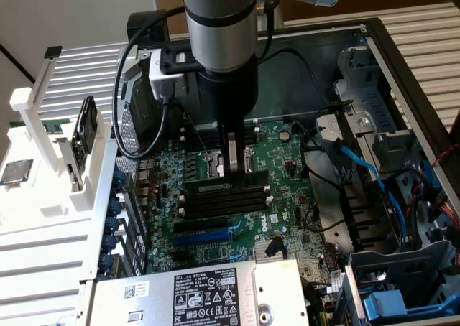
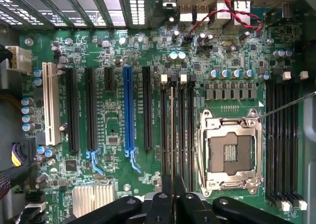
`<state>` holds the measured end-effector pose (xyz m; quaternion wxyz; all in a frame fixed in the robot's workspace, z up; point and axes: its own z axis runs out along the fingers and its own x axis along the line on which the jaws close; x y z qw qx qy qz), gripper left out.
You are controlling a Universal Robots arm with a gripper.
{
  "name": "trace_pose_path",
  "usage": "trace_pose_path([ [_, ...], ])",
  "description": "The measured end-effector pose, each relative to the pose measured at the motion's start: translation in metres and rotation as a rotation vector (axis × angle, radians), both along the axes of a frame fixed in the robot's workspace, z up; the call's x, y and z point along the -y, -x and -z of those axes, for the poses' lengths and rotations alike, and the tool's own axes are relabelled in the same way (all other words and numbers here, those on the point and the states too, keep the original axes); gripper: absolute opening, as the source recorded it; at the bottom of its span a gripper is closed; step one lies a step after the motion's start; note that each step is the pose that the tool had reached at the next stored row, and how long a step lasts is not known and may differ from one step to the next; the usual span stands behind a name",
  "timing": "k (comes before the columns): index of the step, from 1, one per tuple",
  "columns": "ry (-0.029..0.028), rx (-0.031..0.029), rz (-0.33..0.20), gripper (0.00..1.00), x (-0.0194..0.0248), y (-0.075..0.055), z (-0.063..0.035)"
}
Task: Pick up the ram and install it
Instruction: 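Insert the ram into the slot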
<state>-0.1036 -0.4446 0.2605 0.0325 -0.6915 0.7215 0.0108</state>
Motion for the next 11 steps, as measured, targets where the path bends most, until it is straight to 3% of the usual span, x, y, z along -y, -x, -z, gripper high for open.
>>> trace_pose_path([
  [11, -0.0002, 0.0001, -0.009, 0.12, 0.0006, 0.0012, 0.0026],
])
